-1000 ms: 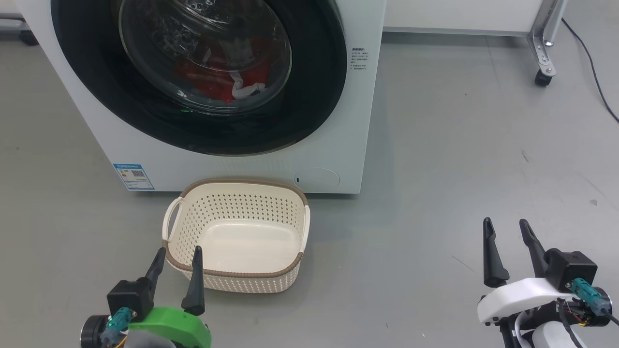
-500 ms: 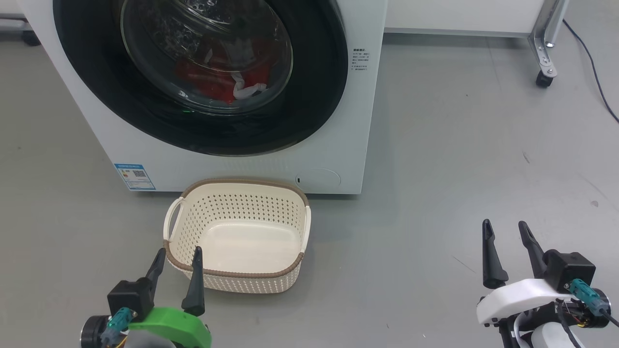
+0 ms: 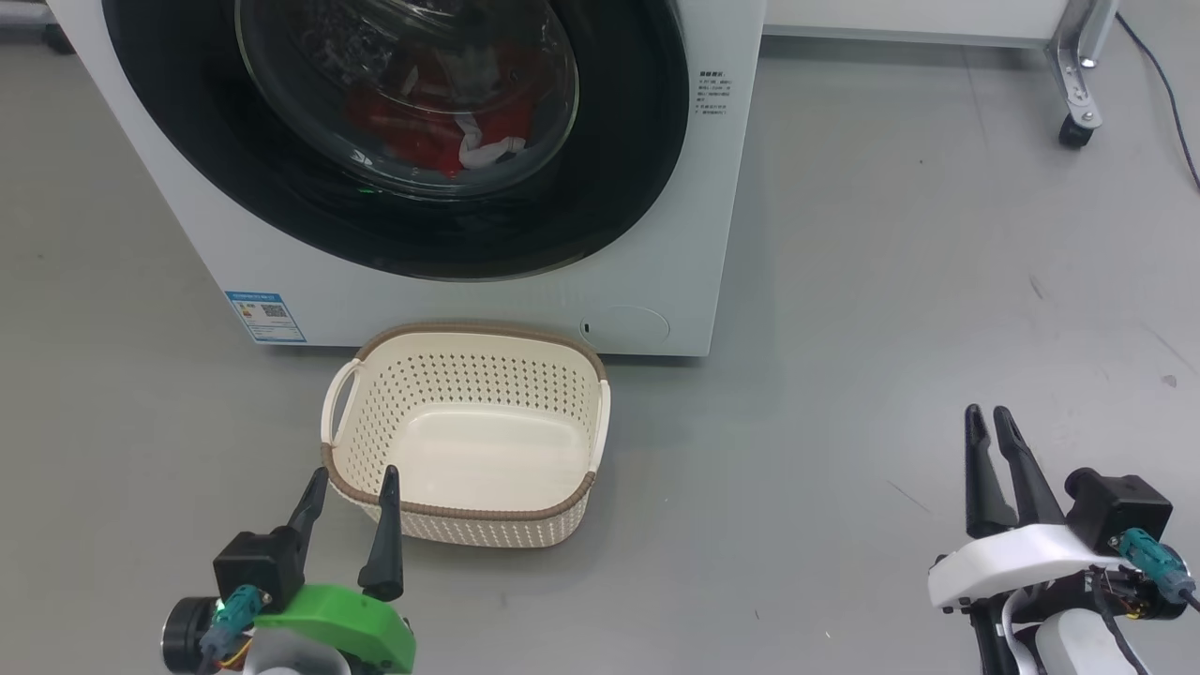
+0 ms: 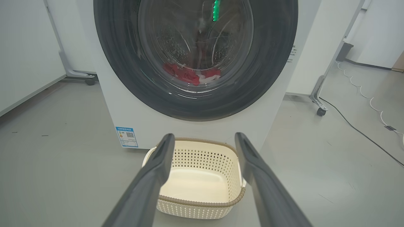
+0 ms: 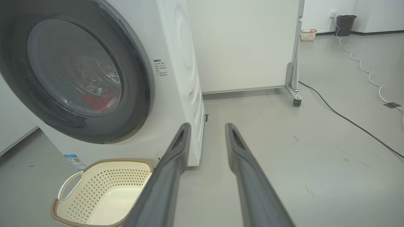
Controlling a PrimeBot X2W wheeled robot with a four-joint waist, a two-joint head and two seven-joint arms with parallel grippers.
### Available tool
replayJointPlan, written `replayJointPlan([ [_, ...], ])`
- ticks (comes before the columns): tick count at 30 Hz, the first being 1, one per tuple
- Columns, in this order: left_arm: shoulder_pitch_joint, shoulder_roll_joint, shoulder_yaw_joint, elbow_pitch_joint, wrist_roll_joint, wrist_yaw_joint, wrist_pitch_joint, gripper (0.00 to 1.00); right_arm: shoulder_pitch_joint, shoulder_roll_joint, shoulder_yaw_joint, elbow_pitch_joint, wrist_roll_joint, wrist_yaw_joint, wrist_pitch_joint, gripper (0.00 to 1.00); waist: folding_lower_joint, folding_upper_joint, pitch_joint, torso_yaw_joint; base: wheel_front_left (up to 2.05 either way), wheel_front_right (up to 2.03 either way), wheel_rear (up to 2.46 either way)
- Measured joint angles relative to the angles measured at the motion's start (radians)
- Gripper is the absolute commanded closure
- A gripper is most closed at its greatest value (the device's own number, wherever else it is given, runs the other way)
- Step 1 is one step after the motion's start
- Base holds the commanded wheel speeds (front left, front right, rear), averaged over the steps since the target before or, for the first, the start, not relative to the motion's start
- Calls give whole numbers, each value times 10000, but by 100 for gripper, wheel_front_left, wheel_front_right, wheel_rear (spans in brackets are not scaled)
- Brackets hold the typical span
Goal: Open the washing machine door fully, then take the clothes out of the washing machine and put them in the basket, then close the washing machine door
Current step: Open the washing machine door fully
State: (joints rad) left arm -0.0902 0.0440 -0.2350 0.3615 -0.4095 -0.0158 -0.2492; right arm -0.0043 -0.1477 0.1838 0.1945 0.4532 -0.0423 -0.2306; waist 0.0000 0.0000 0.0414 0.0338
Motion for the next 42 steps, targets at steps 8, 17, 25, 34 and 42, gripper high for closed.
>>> replayJointPlan([
  [8, -284, -6, -157, -155, 2, -134, -2, 0, -362, 17, -401, -311, 617, 288, -40, 100, 0, 0, 476, 148, 0, 0, 0],
  [17, -666, -12, -364, -305, -10, -222, -2, 0, -1318, 309, -1185, -591, 2357, 769, 261, 100, 0, 0, 1172, 424, 0, 0, 0],
  [25, -1026, -25, -637, -426, -58, -280, -2, 0, -2654, 585, -2146, -754, 4746, 1024, 1258, 100, 0, 0, 1881, 776, 0, 0, 0],
  [34, -1563, -44, -905, -589, -322, -341, -2, 0, -4376, 186, -2740, -1045, 5762, 890, 2385, 100, 0, 0, 2736, 1266, 0, 0, 0],
  [42, -1881, -63, -1049, -731, -481, -349, -29, 0, -5972, -174, -2892, -1135, 6234, 364, 3323, 100, 1, 0, 3503, 1680, 0, 0, 0],
])
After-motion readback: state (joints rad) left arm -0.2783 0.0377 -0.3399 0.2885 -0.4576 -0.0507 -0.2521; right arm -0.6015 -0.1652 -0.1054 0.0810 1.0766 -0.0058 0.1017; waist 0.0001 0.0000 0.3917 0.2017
